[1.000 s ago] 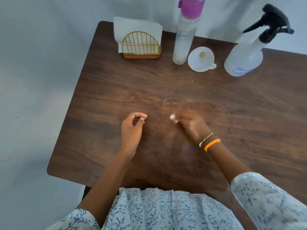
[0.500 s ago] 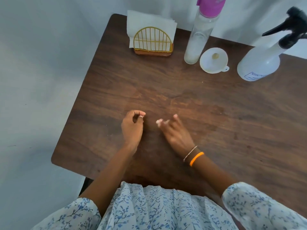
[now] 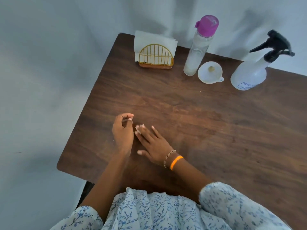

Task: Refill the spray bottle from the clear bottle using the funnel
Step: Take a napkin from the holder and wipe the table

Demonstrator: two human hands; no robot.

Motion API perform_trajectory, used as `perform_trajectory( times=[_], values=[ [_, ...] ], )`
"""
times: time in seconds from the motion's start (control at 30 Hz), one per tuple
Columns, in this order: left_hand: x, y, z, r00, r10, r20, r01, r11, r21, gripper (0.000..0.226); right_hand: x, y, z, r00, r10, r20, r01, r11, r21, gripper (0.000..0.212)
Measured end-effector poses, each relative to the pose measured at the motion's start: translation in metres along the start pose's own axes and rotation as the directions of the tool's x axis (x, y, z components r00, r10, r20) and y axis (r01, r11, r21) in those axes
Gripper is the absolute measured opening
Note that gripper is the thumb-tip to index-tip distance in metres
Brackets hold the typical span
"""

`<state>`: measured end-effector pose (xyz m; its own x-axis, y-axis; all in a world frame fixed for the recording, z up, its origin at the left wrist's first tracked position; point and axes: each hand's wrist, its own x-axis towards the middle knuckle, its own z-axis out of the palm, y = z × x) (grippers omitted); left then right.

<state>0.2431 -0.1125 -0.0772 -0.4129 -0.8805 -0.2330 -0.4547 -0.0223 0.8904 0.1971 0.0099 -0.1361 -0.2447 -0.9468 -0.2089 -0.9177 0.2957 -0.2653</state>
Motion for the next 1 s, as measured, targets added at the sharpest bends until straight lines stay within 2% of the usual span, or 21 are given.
perform_trajectory(
  times=[0.07, 0.1, 0.17, 0.23, 0.3, 0.37, 0.4, 0.43, 0.47, 0.53, 0.57, 0.6, 0.63, 0.7, 0.77, 0.83, 0.87, 0.9, 0.93, 0.97, 1.0],
  values=[
    [-0.005, -0.001, 0.001, 0.999, -0.007, 0.053, 0.007, 1.0, -0.008, 0.03, -0.04, 0.013, 0.006, 1.0, -0.001, 0.017, 0.002, 0.997, -0.077, 0.07],
    [-0.009, -0.002, 0.003, 0.996, -0.01, 0.09, 0.01, 1.0, -0.003, 0.029, -0.056, 0.026, 0.006, 0.999, 0.049, -0.011, -0.05, 0.994, -0.096, 0.071],
    [-0.019, -0.004, 0.009, 0.985, 0.016, 0.171, -0.02, 1.0, 0.022, 0.032, -0.081, 0.057, 0.0, 0.964, 0.261, -0.051, -0.265, 0.958, -0.111, 0.07],
    [-0.029, -0.004, 0.017, 0.961, 0.045, 0.273, -0.06, 0.997, 0.045, 0.035, -0.096, 0.09, -0.011, 0.871, 0.487, -0.063, -0.491, 0.868, -0.07, 0.072],
    [-0.04, -0.001, 0.024, 0.923, 0.07, 0.377, -0.101, 0.993, 0.064, 0.035, -0.103, 0.111, -0.019, 0.747, 0.659, -0.088, -0.661, 0.751, 0.007, 0.073],
    [-0.049, 0.004, 0.026, 0.894, 0.092, 0.439, -0.133, 0.989, 0.064, 0.034, -0.095, 0.114, -0.023, 0.6, 0.794, -0.097, -0.785, 0.608, 0.12, 0.07],
    [-0.052, 0.006, 0.025, 0.884, 0.106, 0.454, -0.148, 0.987, 0.057, 0.034, -0.085, 0.108, -0.023, 0.551, 0.828, -0.101, -0.811, 0.56, 0.167, 0.07],
    [-0.054, 0.007, 0.024, 0.879, 0.116, 0.463, -0.156, 0.987, 0.047, 0.033, -0.074, 0.098, -0.024, 0.548, 0.829, -0.112, -0.806, 0.559, 0.193, 0.071],
    [-0.055, 0.006, 0.023, 0.877, 0.119, 0.466, -0.156, 0.987, 0.04, 0.031, -0.062, 0.084, -0.024, 0.597, 0.792, -0.128, -0.769, 0.61, 0.192, 0.074],
    [-0.055, 0.003, 0.018, 0.874, 0.117, 0.472, -0.148, 0.989, 0.029, 0.026, -0.042, 0.049, -0.019, 0.811, 0.574, -0.115, -0.558, 0.818, 0.14, 0.081],
    [-0.055, 0.001, 0.016, 0.874, 0.113, 0.472, -0.14, 0.99, 0.023, 0.024, -0.038, 0.031, -0.014, 0.898, 0.433, -0.08, -0.425, 0.9, 0.101, 0.081],
    [-0.054, 0.001, 0.015, 0.876, 0.111, 0.469, -0.133, 0.991, 0.014, 0.022, -0.038, 0.018, -0.008, 0.946, 0.32, -0.047, -0.317, 0.947, 0.051, 0.078],
    [-0.054, 0.001, 0.013, 0.877, 0.114, 0.467, -0.133, 0.991, 0.008, 0.022, -0.042, 0.014, -0.004, 0.965, 0.263, -0.027, -0.263, 0.965, 0.0, 0.075],
    [-0.055, 0.001, 0.011, 0.872, 0.142, 0.468, -0.162, 0.987, 0.003, 0.025, -0.053, 0.024, -0.006, 0.946, 0.325, -0.021, -0.326, 0.944, -0.047, 0.077],
    [-0.054, 0.001, 0.008, 0.866, 0.154, 0.476, -0.179, 0.984, 0.006, 0.03, -0.067, 0.051, -0.011, 0.848, 0.525, -0.074, -0.528, 0.849, -0.032, 0.081],
    [-0.053, -0.002, 0.003, 0.866, 0.141, 0.479, -0.165, 0.986, 0.008, 0.032, -0.089, 0.084, -0.015, 0.653, 0.747, -0.124, -0.745, 0.663, 0.069, 0.076],
    [-0.052, -0.003, 0.0, 0.865, 0.134, 0.484, -0.158, 0.987, 0.008, 0.031, -0.102, 0.093, -0.017, 0.554, 0.825, -0.113, -0.815, 0.565, 0.127, 0.074],
    [-0.052, -0.004, -0.001, 0.86, 0.129, 0.493, -0.154, 0.988, 0.01, 0.031, -0.112, 0.097, -0.017, 0.485, 0.87, -0.086, -0.854, 0.492, 0.17, 0.073],
    [-0.053, -0.005, -0.003, 0.855, 0.126, 0.504, -0.151, 0.989, 0.009, 0.03, -0.117, 0.096, -0.015, 0.447, 0.892, -0.064, -0.867, 0.45, 0.212, 0.074],
    [-0.054, -0.006, -0.003, 0.848, 0.122, 0.515, -0.146, 0.989, 0.004, 0.03, -0.117, 0.089, -0.012, 0.44, 0.896, -0.052, -0.863, 0.439, 0.249, 0.076],
    [-0.056, -0.008, -0.002, 0.842, 0.118, 0.526, -0.14, 0.99, 0.0, 0.03, -0.113, 0.076, -0.009, 0.471, 0.881, -0.045, -0.843, 0.464, 0.273, 0.082]
  ],
)
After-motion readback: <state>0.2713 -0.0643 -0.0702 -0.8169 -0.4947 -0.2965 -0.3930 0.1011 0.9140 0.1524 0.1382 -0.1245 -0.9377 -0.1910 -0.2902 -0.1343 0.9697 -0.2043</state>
